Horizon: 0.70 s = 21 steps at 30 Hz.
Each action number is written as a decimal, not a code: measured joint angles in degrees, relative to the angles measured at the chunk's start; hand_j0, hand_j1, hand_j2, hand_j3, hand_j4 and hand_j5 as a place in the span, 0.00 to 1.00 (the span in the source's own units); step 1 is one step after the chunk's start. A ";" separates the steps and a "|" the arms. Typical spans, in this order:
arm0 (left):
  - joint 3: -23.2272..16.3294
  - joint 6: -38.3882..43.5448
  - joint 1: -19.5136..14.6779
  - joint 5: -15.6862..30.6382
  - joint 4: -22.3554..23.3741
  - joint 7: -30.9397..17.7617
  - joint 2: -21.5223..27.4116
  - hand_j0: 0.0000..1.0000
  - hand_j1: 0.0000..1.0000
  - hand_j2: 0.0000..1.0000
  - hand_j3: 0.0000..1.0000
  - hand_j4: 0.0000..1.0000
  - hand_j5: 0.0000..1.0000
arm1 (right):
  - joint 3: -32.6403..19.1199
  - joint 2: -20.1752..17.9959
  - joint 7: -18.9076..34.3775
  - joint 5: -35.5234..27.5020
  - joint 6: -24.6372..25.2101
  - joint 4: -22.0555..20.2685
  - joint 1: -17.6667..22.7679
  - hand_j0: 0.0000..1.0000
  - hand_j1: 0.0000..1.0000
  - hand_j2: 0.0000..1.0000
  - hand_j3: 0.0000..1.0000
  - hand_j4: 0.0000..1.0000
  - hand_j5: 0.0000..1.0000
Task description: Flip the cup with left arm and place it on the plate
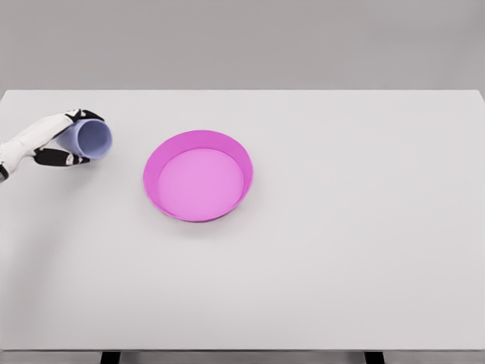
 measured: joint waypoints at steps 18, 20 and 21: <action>-5.42 0.00 0.18 11.39 0.66 0.09 -6.49 0.51 0.51 0.51 0.51 0.51 0.51 | 0.00 0.00 0.00 0.00 0.00 0.00 -0.09 1.00 1.00 1.00 1.00 1.00 1.00; -6.12 0.00 0.18 12.12 0.67 0.09 -6.65 0.51 0.51 0.51 0.51 0.51 0.51 | 0.00 0.00 0.00 0.00 0.00 0.00 -0.09 1.00 1.00 1.00 1.00 1.00 1.00; -6.35 0.00 0.09 12.70 0.67 0.08 -6.69 0.50 0.50 0.50 0.50 0.50 0.50 | -0.01 0.00 0.00 0.00 0.00 0.00 0.00 1.00 1.00 1.00 1.00 1.00 1.00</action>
